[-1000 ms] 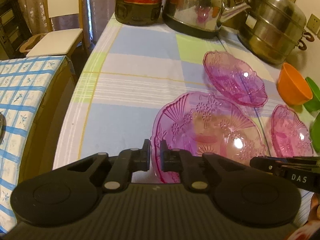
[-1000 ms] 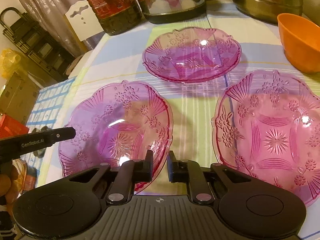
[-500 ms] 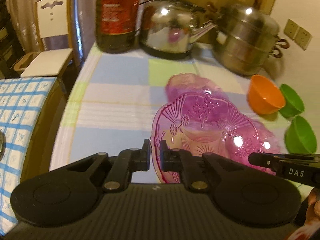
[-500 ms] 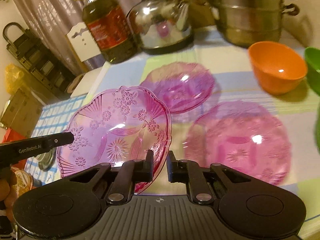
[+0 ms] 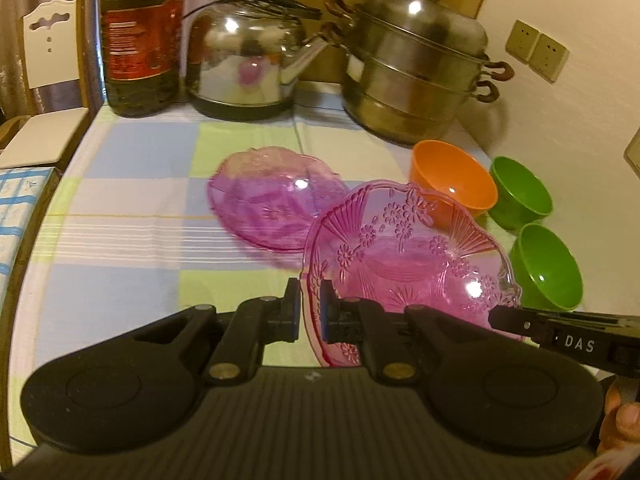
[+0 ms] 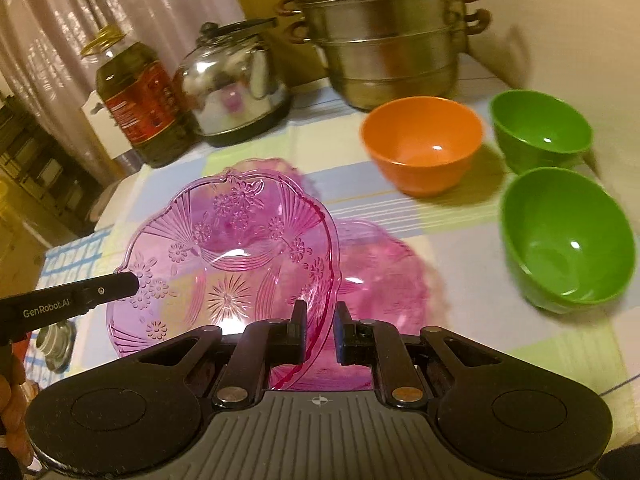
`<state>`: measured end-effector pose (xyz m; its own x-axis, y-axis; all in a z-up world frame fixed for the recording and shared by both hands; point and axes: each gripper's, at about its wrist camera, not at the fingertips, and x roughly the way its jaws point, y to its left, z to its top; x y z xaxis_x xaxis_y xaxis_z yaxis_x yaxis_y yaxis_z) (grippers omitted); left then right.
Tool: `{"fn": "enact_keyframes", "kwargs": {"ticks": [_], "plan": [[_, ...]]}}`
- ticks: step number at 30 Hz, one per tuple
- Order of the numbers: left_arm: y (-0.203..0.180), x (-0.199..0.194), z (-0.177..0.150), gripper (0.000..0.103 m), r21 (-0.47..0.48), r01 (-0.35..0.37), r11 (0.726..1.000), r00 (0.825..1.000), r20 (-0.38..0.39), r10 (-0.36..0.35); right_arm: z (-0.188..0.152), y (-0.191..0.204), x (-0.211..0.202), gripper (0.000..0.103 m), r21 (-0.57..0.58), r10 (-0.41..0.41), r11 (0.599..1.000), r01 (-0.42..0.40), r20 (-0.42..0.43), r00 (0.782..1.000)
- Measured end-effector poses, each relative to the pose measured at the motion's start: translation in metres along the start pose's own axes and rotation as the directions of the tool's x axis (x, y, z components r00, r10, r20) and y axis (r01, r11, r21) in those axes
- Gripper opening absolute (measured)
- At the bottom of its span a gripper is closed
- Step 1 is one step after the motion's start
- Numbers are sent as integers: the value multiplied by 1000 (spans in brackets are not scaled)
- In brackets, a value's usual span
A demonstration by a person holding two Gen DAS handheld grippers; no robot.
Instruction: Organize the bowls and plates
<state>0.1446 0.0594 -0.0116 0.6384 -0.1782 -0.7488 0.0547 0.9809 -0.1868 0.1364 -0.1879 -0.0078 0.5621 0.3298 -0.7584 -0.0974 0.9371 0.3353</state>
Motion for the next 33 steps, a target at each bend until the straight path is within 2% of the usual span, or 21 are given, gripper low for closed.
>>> {"fn": "enact_keyframes", "kwargs": {"ticks": [14,23,33], "plan": [[-36,26,-14,8,0,-9,1000,999,-39,9,-3,-39,2,13,11,-40,999,40,-19,999],[-38,50,-20,8,-11,-25,1000,998,-62,24,-5,-49,21,13,11,-44,999,44,-50,998],[-37,70,-22,8,-18,-41,999,996,-84,39,-6,-52,39,13,-22,-58,998,57,-45,997]]}}
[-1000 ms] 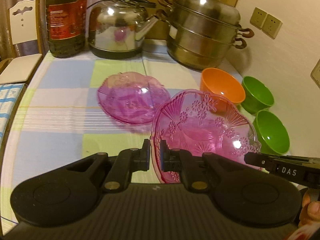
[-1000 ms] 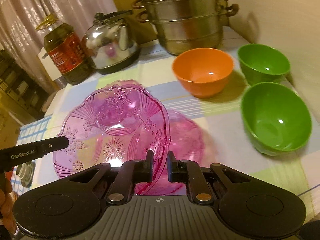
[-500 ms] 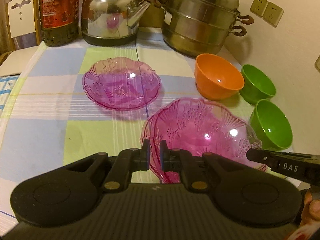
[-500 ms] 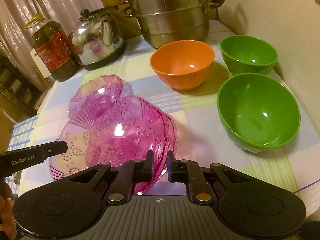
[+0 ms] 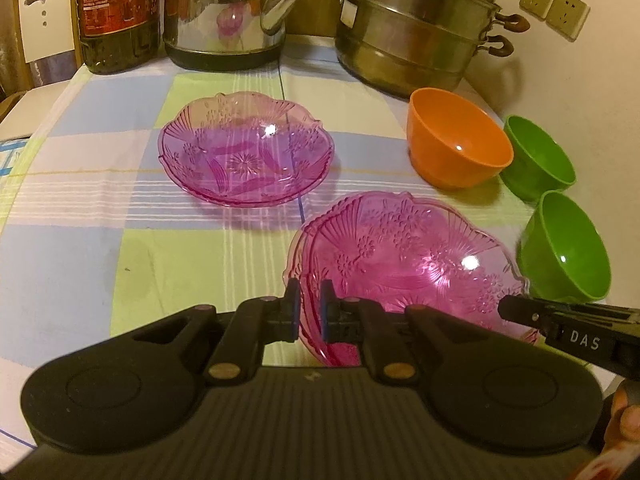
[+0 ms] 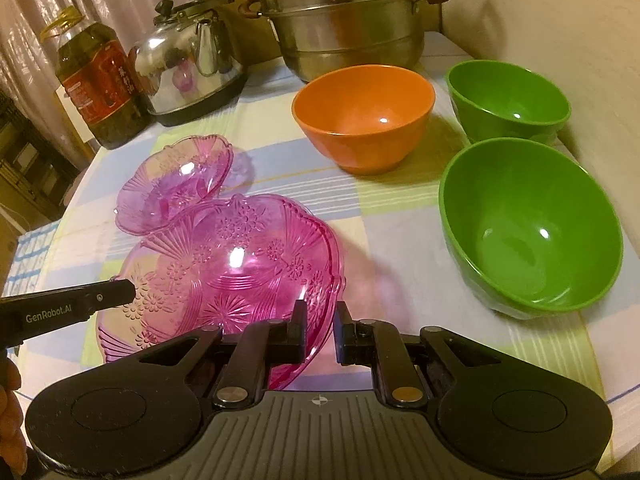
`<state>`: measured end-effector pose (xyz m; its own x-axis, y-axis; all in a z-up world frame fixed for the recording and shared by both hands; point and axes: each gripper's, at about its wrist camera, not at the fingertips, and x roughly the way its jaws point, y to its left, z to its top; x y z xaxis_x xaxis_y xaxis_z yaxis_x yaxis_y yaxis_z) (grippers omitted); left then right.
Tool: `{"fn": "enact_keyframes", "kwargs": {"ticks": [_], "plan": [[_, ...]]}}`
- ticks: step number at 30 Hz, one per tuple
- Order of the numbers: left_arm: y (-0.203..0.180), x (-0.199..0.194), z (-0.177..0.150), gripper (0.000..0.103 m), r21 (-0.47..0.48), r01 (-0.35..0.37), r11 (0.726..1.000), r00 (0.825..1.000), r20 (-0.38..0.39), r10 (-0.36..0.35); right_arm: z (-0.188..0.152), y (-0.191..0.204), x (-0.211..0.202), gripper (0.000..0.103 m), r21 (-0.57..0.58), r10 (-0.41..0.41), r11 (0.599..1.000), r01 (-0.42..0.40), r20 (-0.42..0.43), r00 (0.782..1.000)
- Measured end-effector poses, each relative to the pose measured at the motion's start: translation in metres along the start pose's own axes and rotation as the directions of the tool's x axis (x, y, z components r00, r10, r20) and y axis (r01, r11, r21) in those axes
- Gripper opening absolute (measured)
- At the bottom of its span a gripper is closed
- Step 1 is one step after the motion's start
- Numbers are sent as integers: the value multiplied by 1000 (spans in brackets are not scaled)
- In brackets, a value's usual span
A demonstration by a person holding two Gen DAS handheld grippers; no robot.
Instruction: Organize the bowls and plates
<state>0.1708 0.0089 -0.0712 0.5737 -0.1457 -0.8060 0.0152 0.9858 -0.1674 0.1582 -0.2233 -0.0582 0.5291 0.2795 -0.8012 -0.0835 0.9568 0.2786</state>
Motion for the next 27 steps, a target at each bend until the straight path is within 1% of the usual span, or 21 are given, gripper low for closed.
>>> {"fn": "enact_keyframes", "kwargs": {"ticks": [10,17,26,27], "plan": [[-4,15,1,9,13,-21,1000,1000,-4,21,2,2,11,13,-42,-23,999,23,19,1000],[-10,23,-1,10,43,-39,998,999,3,39,1,1,17,14,-66,-38,997,39,21,999],[-11,29,-3,11,54,-51,997,999,4,51,-2,-4,23,13,-35,-21,999,22,16,1000],[-11,29,-3,15,52,-57,997,998,6,56,-2,-5,24,14,-29,-12,1000,12,13,1000]]}}
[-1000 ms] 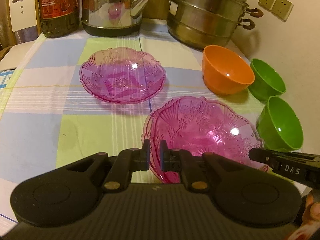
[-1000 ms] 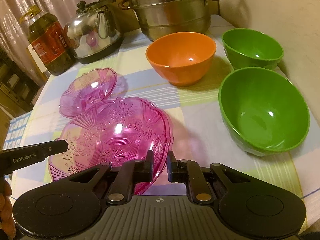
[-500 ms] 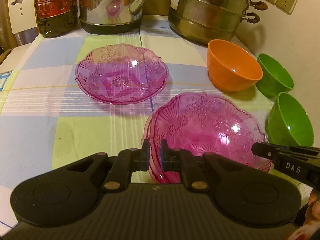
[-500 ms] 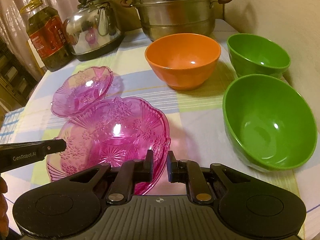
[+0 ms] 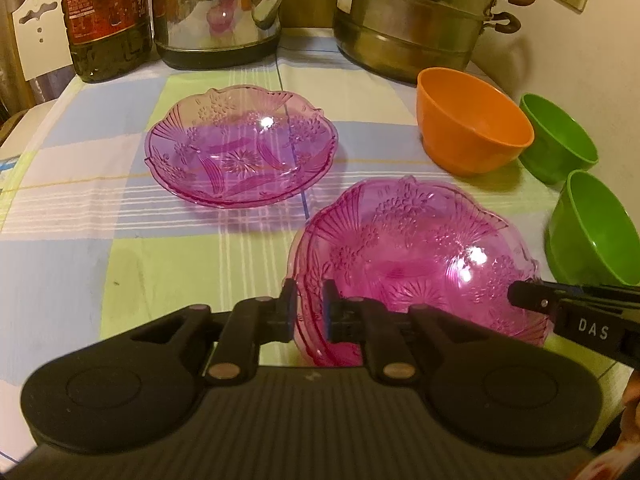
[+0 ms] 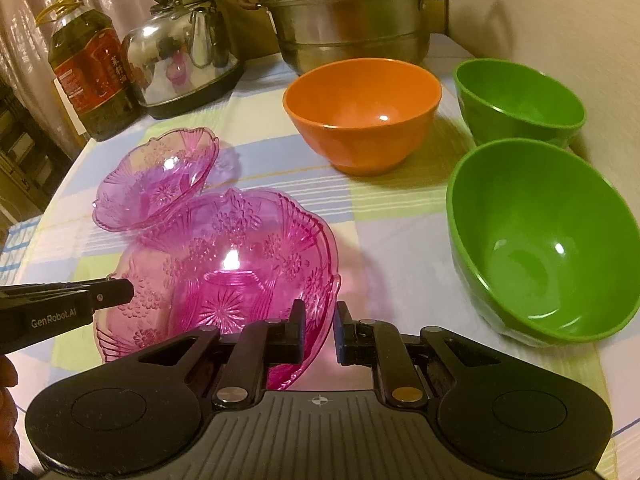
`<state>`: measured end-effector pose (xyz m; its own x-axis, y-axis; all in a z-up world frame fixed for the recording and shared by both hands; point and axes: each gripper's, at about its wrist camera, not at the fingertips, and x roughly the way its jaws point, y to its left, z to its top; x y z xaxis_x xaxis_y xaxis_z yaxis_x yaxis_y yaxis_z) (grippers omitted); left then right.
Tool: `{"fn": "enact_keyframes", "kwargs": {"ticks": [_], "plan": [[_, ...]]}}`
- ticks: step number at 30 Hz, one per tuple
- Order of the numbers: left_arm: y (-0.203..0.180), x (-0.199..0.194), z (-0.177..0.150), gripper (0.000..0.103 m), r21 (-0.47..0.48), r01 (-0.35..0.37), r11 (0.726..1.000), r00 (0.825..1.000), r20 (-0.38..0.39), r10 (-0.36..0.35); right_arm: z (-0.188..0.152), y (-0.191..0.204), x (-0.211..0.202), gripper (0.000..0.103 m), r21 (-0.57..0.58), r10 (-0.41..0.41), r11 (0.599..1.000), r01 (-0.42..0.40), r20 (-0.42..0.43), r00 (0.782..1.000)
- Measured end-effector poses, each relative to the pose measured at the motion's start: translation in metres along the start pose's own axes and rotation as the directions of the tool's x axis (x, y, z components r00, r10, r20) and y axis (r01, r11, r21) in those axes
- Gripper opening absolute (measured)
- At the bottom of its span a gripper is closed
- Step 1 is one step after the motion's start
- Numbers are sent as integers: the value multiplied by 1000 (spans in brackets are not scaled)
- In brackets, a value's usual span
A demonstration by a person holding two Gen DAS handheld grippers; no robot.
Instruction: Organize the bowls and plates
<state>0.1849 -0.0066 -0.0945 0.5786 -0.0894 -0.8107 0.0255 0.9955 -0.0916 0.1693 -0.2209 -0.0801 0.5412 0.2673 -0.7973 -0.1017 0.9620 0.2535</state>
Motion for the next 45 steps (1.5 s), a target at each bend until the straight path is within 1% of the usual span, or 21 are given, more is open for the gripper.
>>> {"fn": "enact_keyframes", "kwargs": {"ticks": [1,3,7,14,17,19,24,34,38,41,43,45], "plan": [[0,0,0,21,-4,-1,1000,1000,1,1,0,-1,0,14,7,6,1000,-6,2,1000],[2,-1,-1,25,-23,16,1000,1000,-2,-16,-1,-4,-4,15,22,5,1000,-5,21,1000],[5,-8,-4,25,-55,18,998,1000,13,-17,-1,-10,-13,21,54,14,998,-16,49,999],[7,-25,-10,25,-109,32,993,999,25,-30,-10,-16,-26,21,98,40,994,-47,64,997],[7,-30,-13,24,-121,33,992,999,31,-29,-15,-14,-28,21,97,45,994,-52,70,997],[7,-31,-15,24,-125,36,991,999,26,-33,-17,-12,-25,20,96,54,994,-60,59,997],[7,-23,-17,24,-128,39,991,999,1,-39,-17,-9,-21,19,92,57,994,-62,48,997],[13,-34,-15,24,-168,52,984,999,20,-50,-14,-10,-34,20,110,72,991,-80,78,994],[17,-40,-15,25,-189,56,980,998,15,-54,-12,-5,-40,20,102,75,991,-82,73,994],[20,-46,-14,26,-200,56,978,998,18,-54,-12,-2,-43,21,101,73,992,-79,64,995],[23,-51,-14,30,-213,61,975,998,24,-57,-12,0,-46,25,102,65,992,-71,62,996],[27,-56,-14,30,-220,57,974,998,37,-50,-12,1,-50,27,103,60,993,-66,61,996]]}}
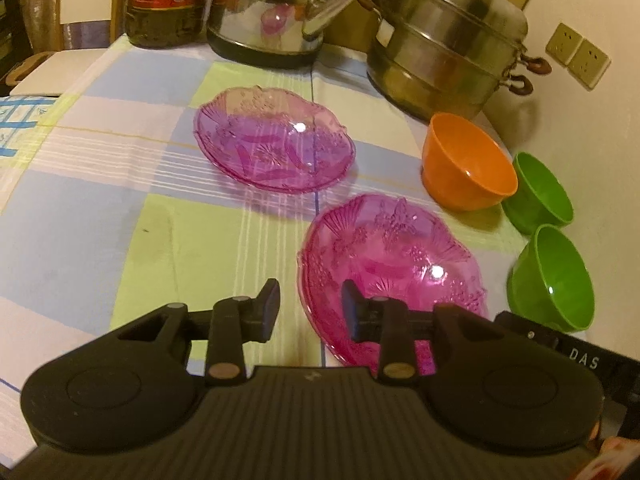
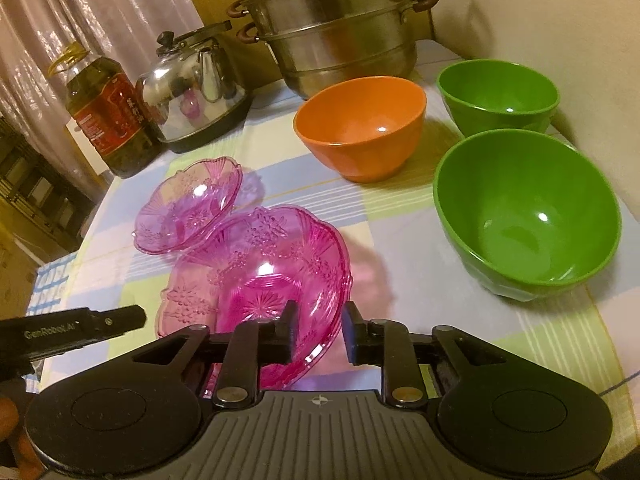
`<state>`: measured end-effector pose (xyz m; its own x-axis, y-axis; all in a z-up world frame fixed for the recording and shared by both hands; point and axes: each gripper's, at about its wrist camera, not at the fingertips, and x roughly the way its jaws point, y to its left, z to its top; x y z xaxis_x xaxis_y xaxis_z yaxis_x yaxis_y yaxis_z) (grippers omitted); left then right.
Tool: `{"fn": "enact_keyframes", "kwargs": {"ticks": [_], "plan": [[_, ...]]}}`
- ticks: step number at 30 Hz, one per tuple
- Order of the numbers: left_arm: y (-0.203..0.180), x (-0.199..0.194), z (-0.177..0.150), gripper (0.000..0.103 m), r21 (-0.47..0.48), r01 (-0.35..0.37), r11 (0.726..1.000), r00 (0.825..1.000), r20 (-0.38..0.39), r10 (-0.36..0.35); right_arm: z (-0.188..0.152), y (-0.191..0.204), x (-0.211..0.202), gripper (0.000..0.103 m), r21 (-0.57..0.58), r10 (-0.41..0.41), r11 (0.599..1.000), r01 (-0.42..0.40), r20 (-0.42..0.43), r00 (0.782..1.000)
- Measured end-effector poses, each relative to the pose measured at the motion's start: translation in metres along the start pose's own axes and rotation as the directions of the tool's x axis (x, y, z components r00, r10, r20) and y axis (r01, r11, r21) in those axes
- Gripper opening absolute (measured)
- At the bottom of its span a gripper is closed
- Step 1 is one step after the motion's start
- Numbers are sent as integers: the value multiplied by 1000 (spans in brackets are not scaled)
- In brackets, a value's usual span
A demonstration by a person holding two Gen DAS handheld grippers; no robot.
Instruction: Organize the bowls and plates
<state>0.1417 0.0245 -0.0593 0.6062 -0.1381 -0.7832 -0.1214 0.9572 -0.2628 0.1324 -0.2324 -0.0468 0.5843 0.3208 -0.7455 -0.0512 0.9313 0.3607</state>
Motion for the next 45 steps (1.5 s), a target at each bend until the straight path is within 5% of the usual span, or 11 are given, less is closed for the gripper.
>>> {"fn": "enact_keyframes", "kwargs": {"ticks": [15,31,45], "plan": [[5,-40,16,52,47,-49,998,988,149,42,8,22,-16,34,-74,20,997,-19,20,1000],[25,-34,46,53,55,-88,995,990,112,82,40,58,4,35,-104,78,992,-78,-10,997],[63,12,87,59,-12,-116,993,985,129,117,85,86,71,35,-108,106,988,-108,-23,994]]}}
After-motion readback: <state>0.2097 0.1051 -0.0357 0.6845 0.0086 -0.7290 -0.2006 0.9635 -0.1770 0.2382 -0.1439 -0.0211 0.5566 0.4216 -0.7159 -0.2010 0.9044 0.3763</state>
